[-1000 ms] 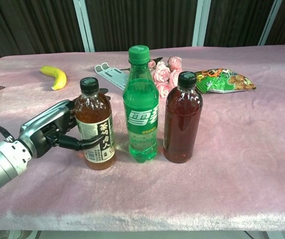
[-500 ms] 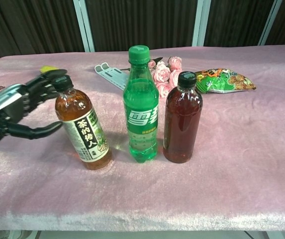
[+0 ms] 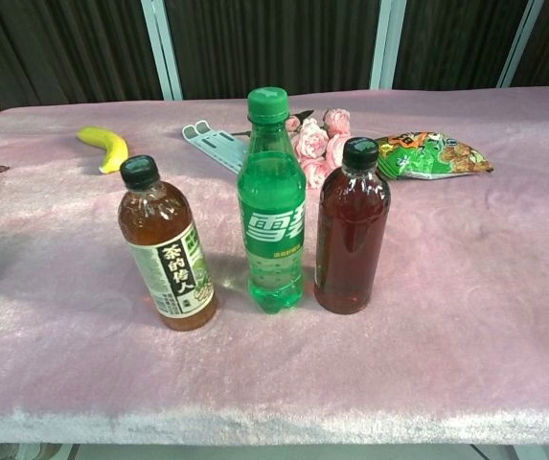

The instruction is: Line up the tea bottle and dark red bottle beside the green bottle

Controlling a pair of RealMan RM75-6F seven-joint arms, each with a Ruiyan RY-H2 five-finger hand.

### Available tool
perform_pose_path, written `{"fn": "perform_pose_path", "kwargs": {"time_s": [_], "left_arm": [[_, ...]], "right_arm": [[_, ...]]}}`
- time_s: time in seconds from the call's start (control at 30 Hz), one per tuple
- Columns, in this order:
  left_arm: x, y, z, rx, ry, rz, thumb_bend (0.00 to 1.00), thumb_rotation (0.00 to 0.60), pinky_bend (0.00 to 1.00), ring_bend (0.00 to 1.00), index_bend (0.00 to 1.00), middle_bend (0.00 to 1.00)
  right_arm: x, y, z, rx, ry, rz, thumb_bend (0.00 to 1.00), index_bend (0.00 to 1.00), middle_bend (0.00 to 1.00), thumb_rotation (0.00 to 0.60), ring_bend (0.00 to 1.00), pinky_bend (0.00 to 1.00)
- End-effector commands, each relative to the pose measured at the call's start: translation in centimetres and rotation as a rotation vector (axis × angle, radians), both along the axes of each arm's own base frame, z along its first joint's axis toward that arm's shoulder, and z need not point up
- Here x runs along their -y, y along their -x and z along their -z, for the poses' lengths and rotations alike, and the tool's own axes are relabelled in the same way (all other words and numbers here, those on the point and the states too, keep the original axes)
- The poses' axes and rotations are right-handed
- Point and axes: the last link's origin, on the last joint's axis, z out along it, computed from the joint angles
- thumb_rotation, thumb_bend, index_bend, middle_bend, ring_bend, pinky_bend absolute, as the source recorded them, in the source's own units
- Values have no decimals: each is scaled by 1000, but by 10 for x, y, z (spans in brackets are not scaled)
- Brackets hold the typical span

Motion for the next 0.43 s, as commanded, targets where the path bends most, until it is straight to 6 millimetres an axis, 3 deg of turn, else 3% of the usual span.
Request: {"fn": "perform_pose_path", "kwargs": {"time_s": [0.03, 0.43], "left_arm": [[34, 4, -14, -90, -20, -165, 333, 600, 0, 0, 0, 12], [37, -2, -10, -102, -1, -128, 333, 600, 0, 0, 0, 19]], "right_arm": [[3, 3, -3, -43, 66, 59, 222, 0, 0, 600, 0, 101], [0, 2, -3, -68, 77, 75, 222, 0, 0, 600, 0, 98]]}}
